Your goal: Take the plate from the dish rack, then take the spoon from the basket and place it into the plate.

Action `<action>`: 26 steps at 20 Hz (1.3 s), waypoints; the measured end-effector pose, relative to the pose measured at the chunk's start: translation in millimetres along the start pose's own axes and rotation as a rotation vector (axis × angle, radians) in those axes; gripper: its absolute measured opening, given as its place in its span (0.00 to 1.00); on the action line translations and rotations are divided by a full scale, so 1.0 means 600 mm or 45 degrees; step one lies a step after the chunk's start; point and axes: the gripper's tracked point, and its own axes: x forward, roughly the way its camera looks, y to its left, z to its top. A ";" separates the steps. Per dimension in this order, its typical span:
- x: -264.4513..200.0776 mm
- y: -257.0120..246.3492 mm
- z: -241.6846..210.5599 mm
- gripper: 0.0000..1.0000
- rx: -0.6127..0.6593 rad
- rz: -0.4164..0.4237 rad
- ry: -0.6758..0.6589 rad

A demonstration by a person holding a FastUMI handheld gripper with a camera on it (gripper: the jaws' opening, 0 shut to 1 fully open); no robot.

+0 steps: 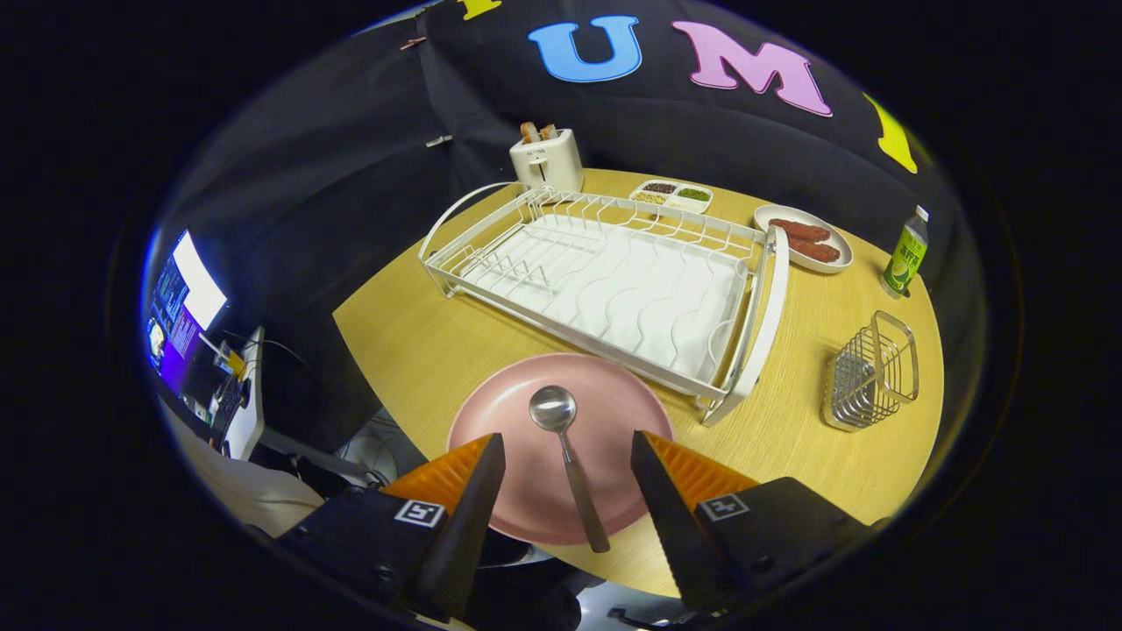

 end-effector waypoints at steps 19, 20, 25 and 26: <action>-0.316 -0.126 0.362 0.98 -0.143 -0.589 -0.649; -0.335 -0.136 0.370 0.98 -0.132 -0.626 -0.664; -0.433 -0.188 0.414 0.98 -0.141 -0.845 -0.774; -0.451 -0.200 0.418 0.98 -0.155 -0.904 -0.802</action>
